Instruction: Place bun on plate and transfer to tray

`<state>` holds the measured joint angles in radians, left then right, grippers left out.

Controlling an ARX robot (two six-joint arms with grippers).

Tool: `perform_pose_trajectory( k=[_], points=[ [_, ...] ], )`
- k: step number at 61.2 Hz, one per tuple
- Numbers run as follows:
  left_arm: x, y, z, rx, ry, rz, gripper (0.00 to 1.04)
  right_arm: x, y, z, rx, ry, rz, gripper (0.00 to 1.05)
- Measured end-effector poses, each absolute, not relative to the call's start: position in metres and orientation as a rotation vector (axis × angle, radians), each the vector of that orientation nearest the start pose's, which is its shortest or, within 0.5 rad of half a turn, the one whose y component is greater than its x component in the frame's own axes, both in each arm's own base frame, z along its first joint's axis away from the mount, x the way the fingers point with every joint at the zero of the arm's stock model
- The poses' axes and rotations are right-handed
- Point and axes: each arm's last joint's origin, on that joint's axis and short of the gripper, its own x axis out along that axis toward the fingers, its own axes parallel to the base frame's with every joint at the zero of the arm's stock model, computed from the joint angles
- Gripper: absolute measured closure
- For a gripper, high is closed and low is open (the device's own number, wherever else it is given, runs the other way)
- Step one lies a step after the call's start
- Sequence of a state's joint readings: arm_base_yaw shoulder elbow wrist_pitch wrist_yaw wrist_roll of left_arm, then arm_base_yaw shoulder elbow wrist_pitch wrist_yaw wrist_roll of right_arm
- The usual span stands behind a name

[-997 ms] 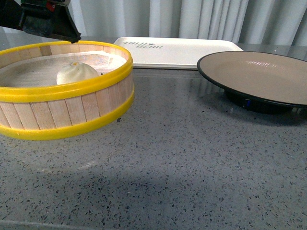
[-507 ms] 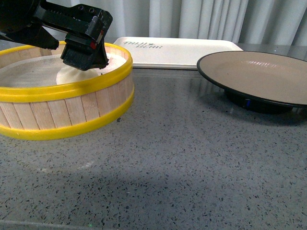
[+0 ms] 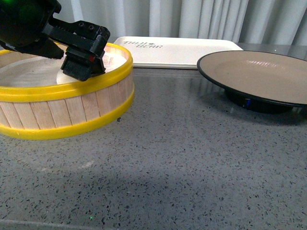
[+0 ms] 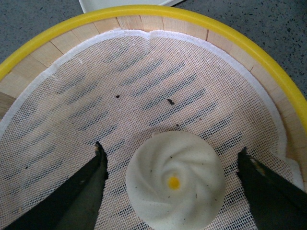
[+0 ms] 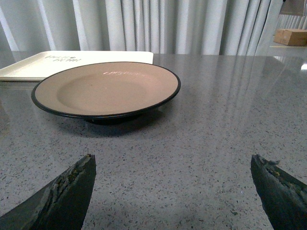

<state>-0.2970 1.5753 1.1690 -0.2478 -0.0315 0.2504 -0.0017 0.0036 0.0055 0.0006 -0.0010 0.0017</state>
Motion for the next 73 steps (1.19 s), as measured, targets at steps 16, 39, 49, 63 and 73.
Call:
perform_pose_trajectory(
  k=[16,39,49,63,73],
  points=[
    [0.332,-0.101,0.267,0.346,0.614,-0.343,0.73,0.098,0.0,0.165,0.002,-0.002,-0.001,0.08],
    [0.332,-0.102,0.289,0.337,0.58,-0.357,1.01,0.098,0.0,0.165,0.002,-0.002,-0.001,0.08],
    [0.333,-0.106,0.316,0.337,0.532,-0.352,1.01,0.098,0.0,0.165,0.002,-0.002,-0.001,0.08],
    [0.329,-0.141,0.367,0.354,0.407,-0.388,1.01,0.098,0.0,0.165,0.002,-0.002,-0.001,0.08],
    [0.323,-0.223,0.381,0.387,0.33,-0.513,1.01,0.098,0.0,0.165,0.002,-0.002,-0.001,0.08]
  ],
)
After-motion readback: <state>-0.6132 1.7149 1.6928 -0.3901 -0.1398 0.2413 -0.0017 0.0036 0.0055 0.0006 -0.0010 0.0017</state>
